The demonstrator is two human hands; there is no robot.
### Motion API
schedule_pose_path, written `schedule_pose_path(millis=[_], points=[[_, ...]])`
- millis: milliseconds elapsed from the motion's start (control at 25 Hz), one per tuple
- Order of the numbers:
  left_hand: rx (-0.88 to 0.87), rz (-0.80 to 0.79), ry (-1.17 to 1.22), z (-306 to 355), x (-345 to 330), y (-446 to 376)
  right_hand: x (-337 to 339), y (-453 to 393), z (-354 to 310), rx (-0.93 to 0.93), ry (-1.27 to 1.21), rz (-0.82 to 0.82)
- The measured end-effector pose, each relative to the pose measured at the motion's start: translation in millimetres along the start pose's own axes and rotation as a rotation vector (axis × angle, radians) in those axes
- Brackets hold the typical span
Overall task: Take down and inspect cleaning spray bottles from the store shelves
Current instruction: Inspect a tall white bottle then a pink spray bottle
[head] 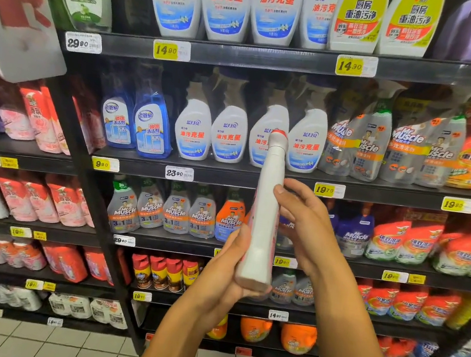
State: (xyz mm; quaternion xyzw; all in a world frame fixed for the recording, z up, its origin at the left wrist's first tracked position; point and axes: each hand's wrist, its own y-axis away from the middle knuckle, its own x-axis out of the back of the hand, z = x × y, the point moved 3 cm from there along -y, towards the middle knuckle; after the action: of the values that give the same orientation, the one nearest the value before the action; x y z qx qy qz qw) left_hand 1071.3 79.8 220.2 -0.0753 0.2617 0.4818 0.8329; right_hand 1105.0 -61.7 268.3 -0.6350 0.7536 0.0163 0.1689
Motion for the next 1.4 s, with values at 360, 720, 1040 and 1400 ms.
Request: schedule_pose_path(millis=[360,720,1040,1400], points=[[0.234,-0.168,0.365,39,-16,13,-8,-27,-9,-0.324,-0.006,-0.096],[0.320,-0.074,0.396,68,-33,-7,-14,-49,8,-0.529,0.017,-0.025],[0.323,-0.087,0.390,68,-28,-13,-11,-56,8,-0.520,-0.030,-0.004],[0.253,-0.189,0.264,60,-12,-22,-5,-66,-8,-0.376,-0.109,-0.046]])
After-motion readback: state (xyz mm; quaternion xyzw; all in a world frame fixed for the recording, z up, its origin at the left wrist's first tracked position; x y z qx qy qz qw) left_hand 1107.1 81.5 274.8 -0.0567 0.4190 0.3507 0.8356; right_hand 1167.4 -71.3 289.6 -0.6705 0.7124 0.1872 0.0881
